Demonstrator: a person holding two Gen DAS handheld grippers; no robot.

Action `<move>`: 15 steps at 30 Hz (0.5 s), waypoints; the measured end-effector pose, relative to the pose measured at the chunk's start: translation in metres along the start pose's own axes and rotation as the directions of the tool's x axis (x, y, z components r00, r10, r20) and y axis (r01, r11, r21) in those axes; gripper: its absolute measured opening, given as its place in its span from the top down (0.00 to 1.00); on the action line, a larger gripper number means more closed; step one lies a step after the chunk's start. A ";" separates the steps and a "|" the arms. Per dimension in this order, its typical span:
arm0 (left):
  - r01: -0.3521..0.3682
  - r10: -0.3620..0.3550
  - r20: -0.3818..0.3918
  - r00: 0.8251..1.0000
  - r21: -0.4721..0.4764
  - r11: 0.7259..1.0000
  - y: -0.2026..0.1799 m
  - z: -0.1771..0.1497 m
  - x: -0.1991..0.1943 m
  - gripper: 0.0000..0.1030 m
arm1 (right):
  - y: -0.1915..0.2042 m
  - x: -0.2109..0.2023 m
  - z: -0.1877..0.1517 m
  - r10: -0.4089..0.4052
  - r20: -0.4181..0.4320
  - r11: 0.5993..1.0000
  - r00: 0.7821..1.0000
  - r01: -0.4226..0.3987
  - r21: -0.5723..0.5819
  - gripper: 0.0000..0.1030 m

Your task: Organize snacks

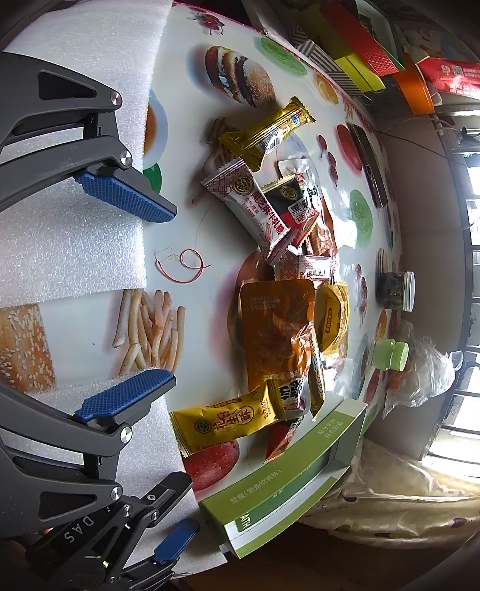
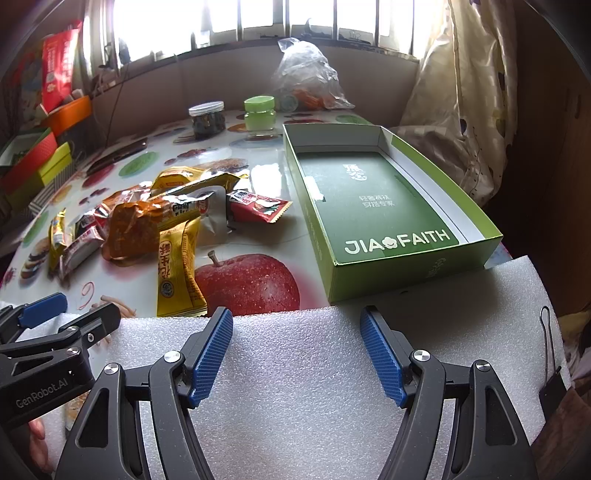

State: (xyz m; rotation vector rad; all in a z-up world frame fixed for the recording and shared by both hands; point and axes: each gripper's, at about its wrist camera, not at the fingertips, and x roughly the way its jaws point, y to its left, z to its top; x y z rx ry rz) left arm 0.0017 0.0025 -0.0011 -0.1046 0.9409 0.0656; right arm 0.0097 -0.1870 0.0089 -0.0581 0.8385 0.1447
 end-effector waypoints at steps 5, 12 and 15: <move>-0.002 0.002 0.003 1.000 0.002 1.000 -0.001 0.000 -0.001 0.20 | -0.001 0.000 0.000 -0.003 0.005 1.000 1.000 0.003 0.000 0.30; -0.003 0.003 0.012 1.000 0.004 1.000 -0.002 0.000 -0.003 0.20 | -0.001 -0.001 -0.001 -0.005 0.012 1.000 1.000 0.005 -0.002 0.30; -0.004 0.004 0.014 1.000 0.005 1.000 -0.003 0.001 -0.003 0.20 | -0.001 -0.001 -0.001 -0.005 0.015 1.000 1.000 0.005 -0.001 0.30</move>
